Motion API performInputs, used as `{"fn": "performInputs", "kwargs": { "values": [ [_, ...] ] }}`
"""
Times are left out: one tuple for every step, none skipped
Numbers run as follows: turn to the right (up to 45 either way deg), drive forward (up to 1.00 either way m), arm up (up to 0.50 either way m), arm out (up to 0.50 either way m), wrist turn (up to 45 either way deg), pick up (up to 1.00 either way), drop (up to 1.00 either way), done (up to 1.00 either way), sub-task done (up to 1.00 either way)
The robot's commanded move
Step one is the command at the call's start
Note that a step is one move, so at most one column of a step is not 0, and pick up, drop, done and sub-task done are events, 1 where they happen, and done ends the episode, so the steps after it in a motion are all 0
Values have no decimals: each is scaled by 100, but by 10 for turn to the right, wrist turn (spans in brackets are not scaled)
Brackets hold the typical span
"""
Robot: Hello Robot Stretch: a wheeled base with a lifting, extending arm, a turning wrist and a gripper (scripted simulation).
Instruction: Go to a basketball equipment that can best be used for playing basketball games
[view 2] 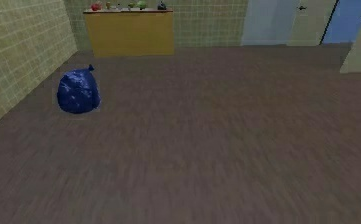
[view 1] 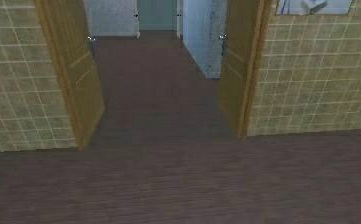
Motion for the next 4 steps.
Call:
{"fn": "performInputs", "kwargs": {
  "values": [
    [0, 100, 0, 0, 0, 0, 0, 0, 0],
    [0, 100, 0, 0, 0, 0, 0, 0, 0],
    [0, 100, 0, 0, 0, 0, 0, 0, 0],
    [-60, 0, 0, 0, 0, 0, 0, 0, 0]
  ]
}}
